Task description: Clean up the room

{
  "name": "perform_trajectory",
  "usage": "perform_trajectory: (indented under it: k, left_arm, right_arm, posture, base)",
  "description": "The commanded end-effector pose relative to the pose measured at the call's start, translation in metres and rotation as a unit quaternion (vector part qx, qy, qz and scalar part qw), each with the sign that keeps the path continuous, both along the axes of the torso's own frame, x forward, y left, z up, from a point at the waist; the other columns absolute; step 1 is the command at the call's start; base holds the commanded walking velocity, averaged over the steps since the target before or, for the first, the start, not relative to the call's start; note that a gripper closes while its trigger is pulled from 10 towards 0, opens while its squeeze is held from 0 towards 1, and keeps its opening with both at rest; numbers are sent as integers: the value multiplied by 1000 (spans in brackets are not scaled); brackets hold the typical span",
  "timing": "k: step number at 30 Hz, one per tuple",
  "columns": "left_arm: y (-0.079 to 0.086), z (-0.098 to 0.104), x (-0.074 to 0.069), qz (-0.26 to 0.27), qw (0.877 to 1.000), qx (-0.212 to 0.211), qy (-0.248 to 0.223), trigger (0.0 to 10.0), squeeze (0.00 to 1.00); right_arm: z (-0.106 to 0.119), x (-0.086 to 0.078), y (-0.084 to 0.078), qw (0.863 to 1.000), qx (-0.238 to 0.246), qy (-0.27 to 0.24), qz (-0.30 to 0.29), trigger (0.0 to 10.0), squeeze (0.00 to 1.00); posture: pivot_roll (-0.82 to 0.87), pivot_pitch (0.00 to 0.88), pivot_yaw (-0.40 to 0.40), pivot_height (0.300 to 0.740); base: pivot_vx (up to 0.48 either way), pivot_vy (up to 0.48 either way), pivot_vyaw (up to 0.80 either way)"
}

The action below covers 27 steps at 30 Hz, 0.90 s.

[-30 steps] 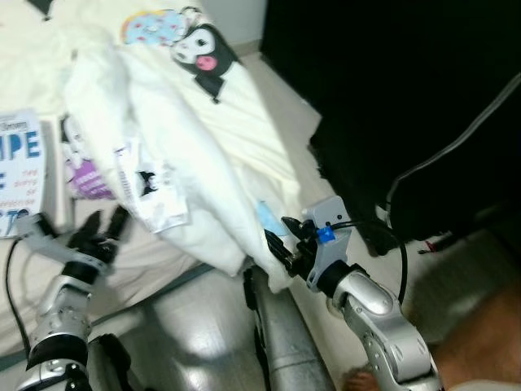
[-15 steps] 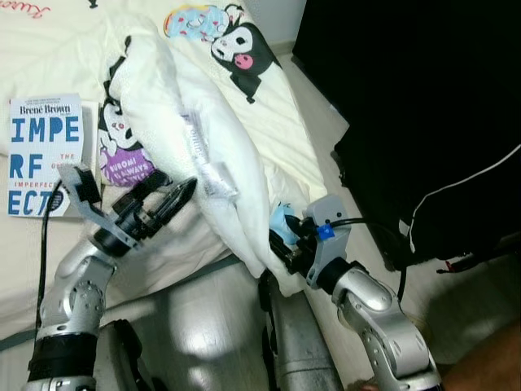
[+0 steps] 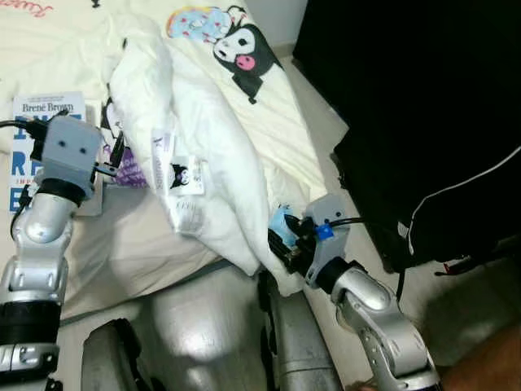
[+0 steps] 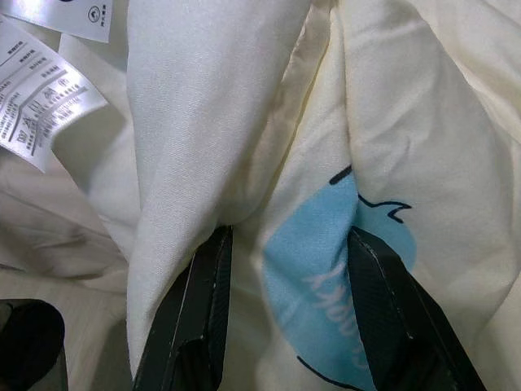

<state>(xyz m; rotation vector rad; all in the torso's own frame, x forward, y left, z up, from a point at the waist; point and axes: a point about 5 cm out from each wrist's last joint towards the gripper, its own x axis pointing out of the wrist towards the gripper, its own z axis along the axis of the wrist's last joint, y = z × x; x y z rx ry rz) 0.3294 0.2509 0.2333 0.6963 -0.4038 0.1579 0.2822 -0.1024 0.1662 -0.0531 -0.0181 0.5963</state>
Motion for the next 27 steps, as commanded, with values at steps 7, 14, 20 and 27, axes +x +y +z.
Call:
perform_trajectory:
  k: [7, 14, 20, 27]
  left_arm:
    - [-12, -40, 4, 13, 996, 64, 66, 10000, 0]
    - [1, -47, 6, 94, 990, 82, 58, 10000, 0]
    - [11, -33, 9, 174, 983, 64, 2, 10000, 0]
    - [7, -31, 7, 160, 986, 44, -19, 10000, 0]
  right_arm:
    - [-10, -3, -4, 1000, 0, 16, -6, 10000, 0]
    - [-9, -3, -4, 1000, 1, 14, -7, 10000, 0]
    - [-10, -4, -5, 1000, 0, 15, -9, 10000, 0]
    - [-9, -3, -6, 1000, 0, 15, -9, 10000, 0]
  posture:
    - [-329, 423, -101, 520]
    - [-340, 426, -99, 520]
    - [-345, 428, -102, 520]
    - [-337, 431, -100, 520]
  base:
    - [0, 0, 0]
    - [0, 0, 0]
    - [0, 0, 0]
    - [0, 0, 0]
